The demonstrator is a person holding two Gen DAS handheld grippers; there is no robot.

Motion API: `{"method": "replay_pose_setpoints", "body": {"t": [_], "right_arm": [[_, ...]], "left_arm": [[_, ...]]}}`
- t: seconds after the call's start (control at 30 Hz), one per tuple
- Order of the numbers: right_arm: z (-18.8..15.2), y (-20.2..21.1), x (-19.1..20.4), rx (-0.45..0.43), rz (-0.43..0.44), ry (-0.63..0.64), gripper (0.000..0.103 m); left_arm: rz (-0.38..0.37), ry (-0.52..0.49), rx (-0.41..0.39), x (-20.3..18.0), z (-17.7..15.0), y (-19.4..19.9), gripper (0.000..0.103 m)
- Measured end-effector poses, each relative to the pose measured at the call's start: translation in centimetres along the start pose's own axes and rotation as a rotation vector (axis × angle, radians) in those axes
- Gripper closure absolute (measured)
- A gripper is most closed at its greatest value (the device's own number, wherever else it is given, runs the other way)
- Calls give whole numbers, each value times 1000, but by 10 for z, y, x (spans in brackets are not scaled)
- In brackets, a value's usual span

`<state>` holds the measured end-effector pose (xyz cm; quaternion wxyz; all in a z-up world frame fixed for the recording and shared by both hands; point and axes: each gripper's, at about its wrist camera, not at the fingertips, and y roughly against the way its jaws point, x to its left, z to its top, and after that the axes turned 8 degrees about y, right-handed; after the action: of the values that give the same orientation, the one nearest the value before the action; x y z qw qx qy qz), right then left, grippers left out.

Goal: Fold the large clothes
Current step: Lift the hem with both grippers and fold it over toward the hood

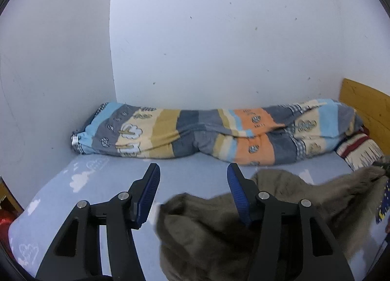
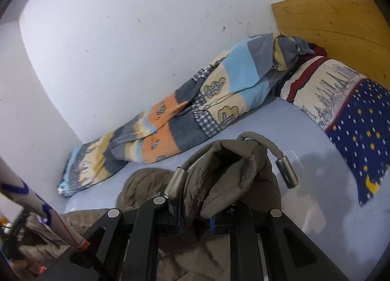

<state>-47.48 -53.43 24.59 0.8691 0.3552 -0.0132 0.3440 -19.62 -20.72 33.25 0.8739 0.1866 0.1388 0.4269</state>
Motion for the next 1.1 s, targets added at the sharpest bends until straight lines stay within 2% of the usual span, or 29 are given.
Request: {"method": "replay_pose_setpoints", "body": {"t": [0.13,0.23,0.3,0.43,0.47,0.57,0.63,0.67,0.7,0.8,0.87,0.93,1.1], "right_arm": [[16,-58,-12,36,-56,-14,86],[20,-92,-25,70,-89,-40,86],[19,-114,-33,98,-107,-56,86],[14,-143,-45,150,-118,-81,84],[13,-149,-48,163,-115,-93,83],[11,-154,-54,177,-76,-121,72],[12,-149,-59,185,-36,-160,55],[13,-141,-64,167,-7,-184,41],[15,-131,-67,140,13,-197,32],[23,-100,-77,70,78,-203,27],[23,-90,-72,70,73,-140,27],[14,-92,-54,111,62,-16,27],[-31,-134,2,227,-4,267,27]], "left_arm": [[-1,22,-11,6,4,-12,45],[-29,1,22,-2,-9,-25,44],[-59,-41,57,-17,-25,-39,44],[-117,-145,186,-61,-67,-88,44],[-104,-155,220,-69,-78,-105,44],[-68,-187,290,-86,-106,-145,44],[-47,-204,310,-92,-119,-163,44],[-42,-208,320,-94,-123,-171,44],[-30,-206,327,-93,-125,-179,45],[-32,-188,344,-90,-131,-191,44],[-31,-194,352,-90,-133,-199,44],[-21,-202,359,-92,-137,-205,44],[-23,-181,421,-89,-147,-222,44]]}}
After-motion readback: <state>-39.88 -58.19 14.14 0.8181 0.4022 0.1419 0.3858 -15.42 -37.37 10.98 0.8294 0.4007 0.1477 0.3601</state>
